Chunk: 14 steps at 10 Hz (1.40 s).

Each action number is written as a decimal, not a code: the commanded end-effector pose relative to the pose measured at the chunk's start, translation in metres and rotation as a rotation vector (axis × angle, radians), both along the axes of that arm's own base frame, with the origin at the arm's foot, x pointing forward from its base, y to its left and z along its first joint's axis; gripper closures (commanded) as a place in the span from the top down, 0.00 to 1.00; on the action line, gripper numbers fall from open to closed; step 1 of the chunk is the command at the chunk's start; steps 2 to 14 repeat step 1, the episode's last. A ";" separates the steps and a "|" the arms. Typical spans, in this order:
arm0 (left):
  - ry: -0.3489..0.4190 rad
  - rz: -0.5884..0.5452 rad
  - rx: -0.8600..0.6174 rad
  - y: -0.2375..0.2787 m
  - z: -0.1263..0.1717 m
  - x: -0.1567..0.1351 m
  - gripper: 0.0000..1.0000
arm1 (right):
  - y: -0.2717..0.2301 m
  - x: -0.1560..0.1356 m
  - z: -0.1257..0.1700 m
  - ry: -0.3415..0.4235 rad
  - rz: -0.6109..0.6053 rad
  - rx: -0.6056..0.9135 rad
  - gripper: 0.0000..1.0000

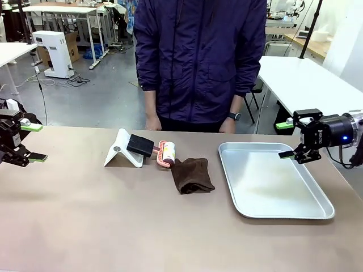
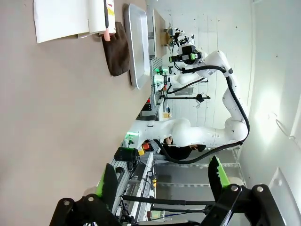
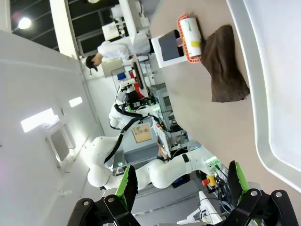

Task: Clean the surface of the table.
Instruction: Return the Lint Roller and towel to their original positions.

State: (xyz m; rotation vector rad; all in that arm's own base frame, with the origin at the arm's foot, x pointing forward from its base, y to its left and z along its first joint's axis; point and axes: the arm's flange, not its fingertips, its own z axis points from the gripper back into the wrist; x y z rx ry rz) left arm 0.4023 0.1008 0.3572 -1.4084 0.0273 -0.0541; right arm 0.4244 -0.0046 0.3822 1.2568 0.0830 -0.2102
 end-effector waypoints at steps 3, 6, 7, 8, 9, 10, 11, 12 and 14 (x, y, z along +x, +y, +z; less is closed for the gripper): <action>-0.004 0.008 0.003 -0.002 0.001 -0.004 1.00 | -0.002 -0.001 0.005 -0.006 0.013 -0.003 1.00; -0.004 0.008 0.003 -0.002 0.001 -0.004 1.00 | -0.002 -0.001 0.005 -0.006 0.013 -0.003 1.00; -0.004 0.008 0.003 -0.002 0.001 -0.004 1.00 | -0.002 -0.001 0.005 -0.006 0.013 -0.003 1.00; -0.004 0.008 0.003 -0.002 0.001 -0.004 1.00 | -0.002 -0.001 0.005 -0.006 0.013 -0.003 1.00; -0.004 0.008 0.003 -0.002 0.001 -0.004 1.00 | -0.002 -0.001 0.005 -0.006 0.013 -0.003 1.00; -0.004 0.008 0.003 -0.002 0.001 -0.004 1.00 | -0.002 -0.001 0.005 -0.006 0.013 -0.003 1.00; -0.004 0.008 0.003 -0.002 0.001 -0.004 1.00 | -0.002 -0.001 0.005 -0.006 0.013 -0.003 1.00; -0.004 0.008 0.003 -0.002 0.001 -0.004 1.00 | -0.002 -0.001 0.005 -0.006 0.013 -0.003 1.00; -0.004 0.008 0.003 -0.002 0.001 -0.004 1.00 | -0.002 -0.001 0.005 -0.006 0.013 -0.003 1.00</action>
